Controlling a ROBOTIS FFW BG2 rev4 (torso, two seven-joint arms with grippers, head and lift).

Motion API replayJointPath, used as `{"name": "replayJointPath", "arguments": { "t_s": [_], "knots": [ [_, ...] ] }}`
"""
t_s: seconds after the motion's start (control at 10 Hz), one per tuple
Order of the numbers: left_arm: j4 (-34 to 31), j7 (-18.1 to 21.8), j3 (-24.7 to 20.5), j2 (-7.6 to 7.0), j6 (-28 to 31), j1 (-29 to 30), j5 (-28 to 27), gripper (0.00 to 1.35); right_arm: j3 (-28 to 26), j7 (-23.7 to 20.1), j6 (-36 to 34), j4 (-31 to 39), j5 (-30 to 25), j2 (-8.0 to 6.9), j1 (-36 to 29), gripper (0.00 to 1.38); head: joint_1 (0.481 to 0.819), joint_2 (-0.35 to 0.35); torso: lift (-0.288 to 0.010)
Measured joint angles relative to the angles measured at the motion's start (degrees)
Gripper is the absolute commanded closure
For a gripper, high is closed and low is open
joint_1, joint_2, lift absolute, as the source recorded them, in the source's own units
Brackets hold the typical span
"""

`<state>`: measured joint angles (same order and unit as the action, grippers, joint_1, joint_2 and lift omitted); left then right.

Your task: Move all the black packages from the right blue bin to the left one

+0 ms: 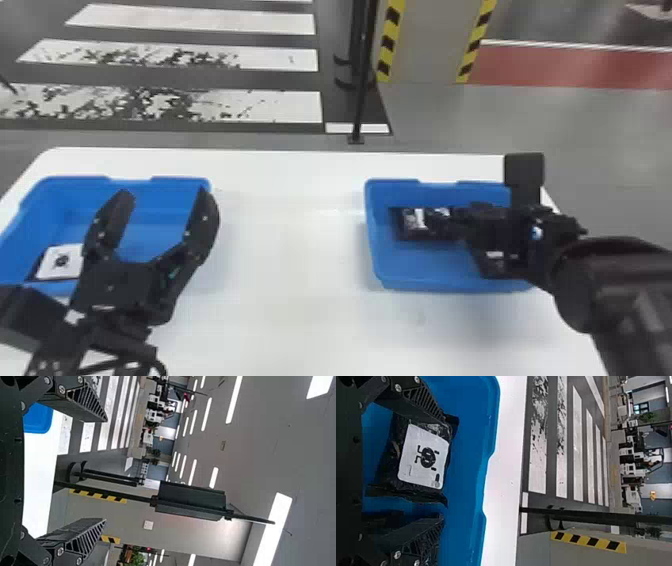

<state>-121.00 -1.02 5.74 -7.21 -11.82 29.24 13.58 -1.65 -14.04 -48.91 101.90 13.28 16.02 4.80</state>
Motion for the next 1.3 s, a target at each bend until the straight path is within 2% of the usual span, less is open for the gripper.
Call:
{"name": "replayJointPath", "arguments": {
  "t_s": [0.4,0.5,0.6,0.8,1.3],
  "knots": [
    [0.1,0.1,-0.2,0.02,0.5,0.0,-0.1,0.18,1.9,-1.5,3.2,-8.4,1.1,0.24,3.3,0.28,0.695,-0.071,-0.178],
    [0.1,0.1,-0.3,0.07,0.5,0.0,-0.1,0.18,2.2,-1.7,3.6,-10.1,1.7,0.32,3.9,0.41,0.695,-0.070,-0.178],
    [0.1,0.1,-0.4,0.10,0.5,0.0,-0.1,0.18,2.6,-2.4,3.8,-11.5,2.2,0.46,4.6,0.69,0.695,-0.066,-0.178],
    [0.2,0.1,-0.5,0.15,0.4,0.0,-0.1,0.18,3.7,-3.2,3.5,-13.5,3.5,0.75,5.8,1.15,0.695,-0.056,-0.178],
    [0.3,0.2,-0.5,0.09,-0.5,0.1,0.0,0.18,3.7,-3.2,5.7,-13.9,8.2,0.83,4.5,1.17,0.695,-0.038,-0.178]
  ]
}}
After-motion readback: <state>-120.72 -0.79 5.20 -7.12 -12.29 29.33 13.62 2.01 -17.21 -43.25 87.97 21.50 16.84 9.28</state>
